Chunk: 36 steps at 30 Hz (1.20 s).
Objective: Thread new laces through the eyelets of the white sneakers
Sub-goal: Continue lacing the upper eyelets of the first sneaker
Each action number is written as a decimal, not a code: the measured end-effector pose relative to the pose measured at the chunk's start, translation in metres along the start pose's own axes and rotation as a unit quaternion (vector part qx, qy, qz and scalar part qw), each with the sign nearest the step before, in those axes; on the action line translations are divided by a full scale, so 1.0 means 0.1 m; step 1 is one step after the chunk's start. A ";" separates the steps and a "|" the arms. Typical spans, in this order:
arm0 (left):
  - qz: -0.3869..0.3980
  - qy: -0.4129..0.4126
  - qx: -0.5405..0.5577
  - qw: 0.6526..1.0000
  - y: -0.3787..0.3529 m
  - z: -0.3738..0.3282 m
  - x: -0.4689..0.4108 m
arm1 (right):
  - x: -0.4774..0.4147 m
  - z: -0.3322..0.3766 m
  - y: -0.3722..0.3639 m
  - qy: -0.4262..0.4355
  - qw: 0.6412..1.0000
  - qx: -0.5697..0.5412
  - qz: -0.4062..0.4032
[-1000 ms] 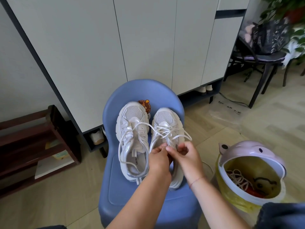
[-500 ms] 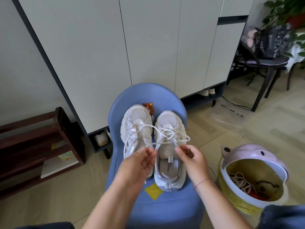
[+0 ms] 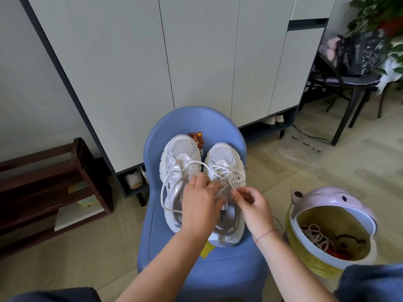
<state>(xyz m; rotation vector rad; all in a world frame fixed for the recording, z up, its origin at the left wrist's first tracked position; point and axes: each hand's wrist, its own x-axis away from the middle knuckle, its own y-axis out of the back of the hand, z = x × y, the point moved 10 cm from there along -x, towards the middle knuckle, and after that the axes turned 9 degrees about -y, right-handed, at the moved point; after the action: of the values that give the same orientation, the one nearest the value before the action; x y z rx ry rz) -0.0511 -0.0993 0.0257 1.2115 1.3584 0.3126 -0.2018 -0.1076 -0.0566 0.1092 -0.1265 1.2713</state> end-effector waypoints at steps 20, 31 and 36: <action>-0.194 0.326 0.227 0.897 0.84 0.96 0.39 | 0.06 0.05 -0.03 0.015 0.999 0.045 0.005; -0.084 0.280 0.211 0.933 0.62 0.91 0.32 | 0.08 0.02 -0.05 -0.025 1.000 0.003 0.013; -0.015 0.346 0.170 0.923 0.31 1.26 0.60 | 0.09 0.00 -0.02 -0.019 1.000 0.010 0.007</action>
<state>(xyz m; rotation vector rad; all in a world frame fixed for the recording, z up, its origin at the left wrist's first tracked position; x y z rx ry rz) 0.0865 -0.0998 -0.0139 1.4293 2.1075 0.5318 -0.1974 -0.0992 -0.0552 0.1504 -0.1467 1.2841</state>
